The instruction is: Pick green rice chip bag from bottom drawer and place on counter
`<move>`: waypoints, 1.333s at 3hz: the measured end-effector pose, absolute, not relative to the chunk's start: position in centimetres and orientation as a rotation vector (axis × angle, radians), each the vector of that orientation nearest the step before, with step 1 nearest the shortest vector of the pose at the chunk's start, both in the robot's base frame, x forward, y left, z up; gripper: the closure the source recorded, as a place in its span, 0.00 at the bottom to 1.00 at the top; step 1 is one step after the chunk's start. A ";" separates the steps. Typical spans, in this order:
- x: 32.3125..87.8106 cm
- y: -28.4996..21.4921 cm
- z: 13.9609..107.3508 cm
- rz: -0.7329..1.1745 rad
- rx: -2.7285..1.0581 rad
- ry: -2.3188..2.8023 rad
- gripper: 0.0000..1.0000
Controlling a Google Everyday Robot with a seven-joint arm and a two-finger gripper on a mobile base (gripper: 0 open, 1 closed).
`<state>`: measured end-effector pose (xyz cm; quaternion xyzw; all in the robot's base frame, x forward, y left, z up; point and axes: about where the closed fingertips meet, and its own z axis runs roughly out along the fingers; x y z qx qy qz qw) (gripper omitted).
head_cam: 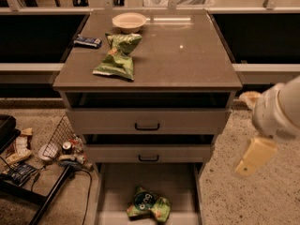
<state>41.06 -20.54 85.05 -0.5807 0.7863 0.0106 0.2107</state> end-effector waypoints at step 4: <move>39.9 -18.2 72.3 0.078 -1.512 2.110 0.00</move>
Offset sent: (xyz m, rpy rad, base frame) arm -0.0141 0.0347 -0.1863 0.1546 -0.0905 -0.0385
